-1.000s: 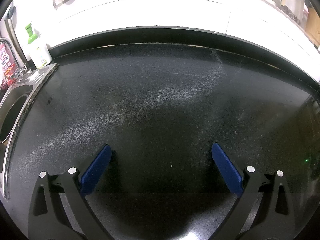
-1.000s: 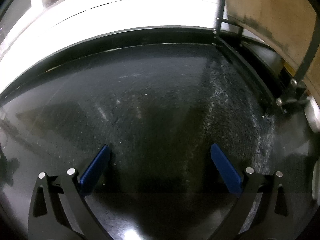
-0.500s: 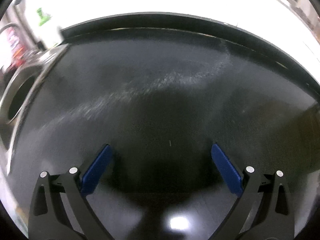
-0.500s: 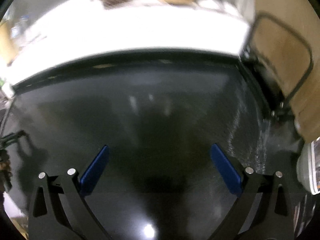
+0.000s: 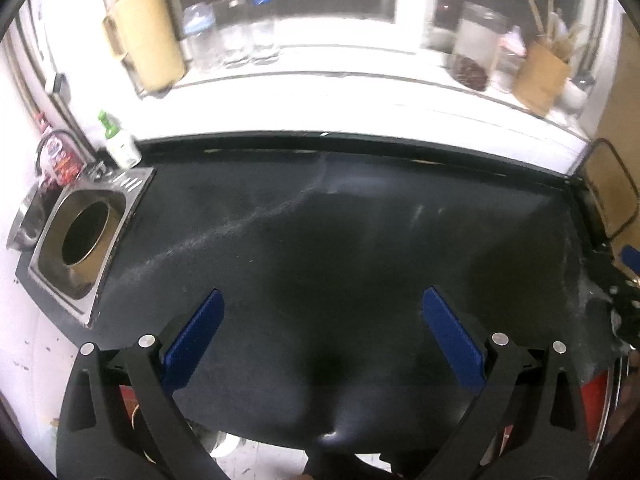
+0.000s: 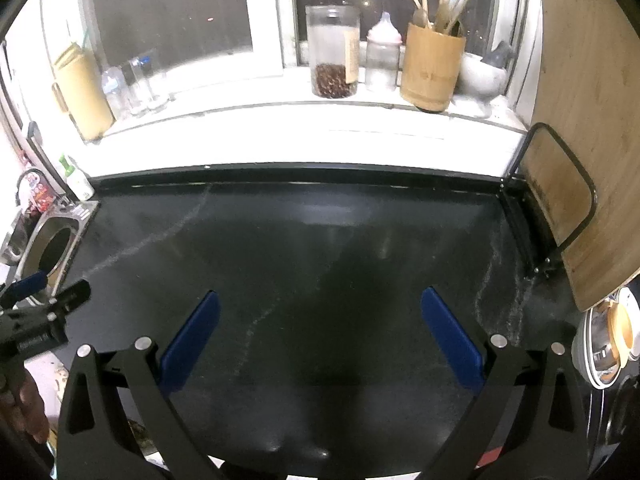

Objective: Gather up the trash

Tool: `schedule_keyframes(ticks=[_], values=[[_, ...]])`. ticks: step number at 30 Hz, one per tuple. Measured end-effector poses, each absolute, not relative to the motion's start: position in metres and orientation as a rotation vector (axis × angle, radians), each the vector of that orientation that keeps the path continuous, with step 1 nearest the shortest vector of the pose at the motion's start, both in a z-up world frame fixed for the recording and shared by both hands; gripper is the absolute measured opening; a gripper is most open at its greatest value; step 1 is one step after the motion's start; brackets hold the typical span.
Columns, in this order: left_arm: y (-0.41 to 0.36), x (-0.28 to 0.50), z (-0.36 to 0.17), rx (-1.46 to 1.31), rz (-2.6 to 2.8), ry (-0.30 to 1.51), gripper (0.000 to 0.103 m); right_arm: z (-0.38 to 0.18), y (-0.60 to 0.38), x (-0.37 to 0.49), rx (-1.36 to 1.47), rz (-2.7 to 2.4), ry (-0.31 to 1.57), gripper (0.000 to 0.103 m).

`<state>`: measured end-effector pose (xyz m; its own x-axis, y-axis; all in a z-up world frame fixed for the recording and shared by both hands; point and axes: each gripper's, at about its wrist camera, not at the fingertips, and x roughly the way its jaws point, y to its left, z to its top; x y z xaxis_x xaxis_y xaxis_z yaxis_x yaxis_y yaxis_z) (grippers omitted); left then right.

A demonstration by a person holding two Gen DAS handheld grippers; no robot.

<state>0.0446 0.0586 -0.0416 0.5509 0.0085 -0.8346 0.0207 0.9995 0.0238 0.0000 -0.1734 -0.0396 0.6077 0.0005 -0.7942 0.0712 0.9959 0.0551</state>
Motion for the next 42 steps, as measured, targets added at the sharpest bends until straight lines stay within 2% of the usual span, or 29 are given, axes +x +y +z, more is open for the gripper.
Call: schedule_keyframes(ticks=[13, 22, 42], values=[[0.046, 0.051, -0.039, -0.028, -0.027, 1.037, 0.097, -0.038, -0.179, 0.006, 0.107, -0.035, 0.936, 0.097], [0.031, 0.049, -0.030, 0.079, -0.001, 0.973, 0.097, -0.040, -0.184, 0.009, 0.125, -0.027, 0.949, 0.097], [0.034, 0.049, -0.027, 0.056, -0.002, 0.982, 0.097, -0.043, -0.183, 0.012, 0.136, -0.011, 0.965, 0.097]])
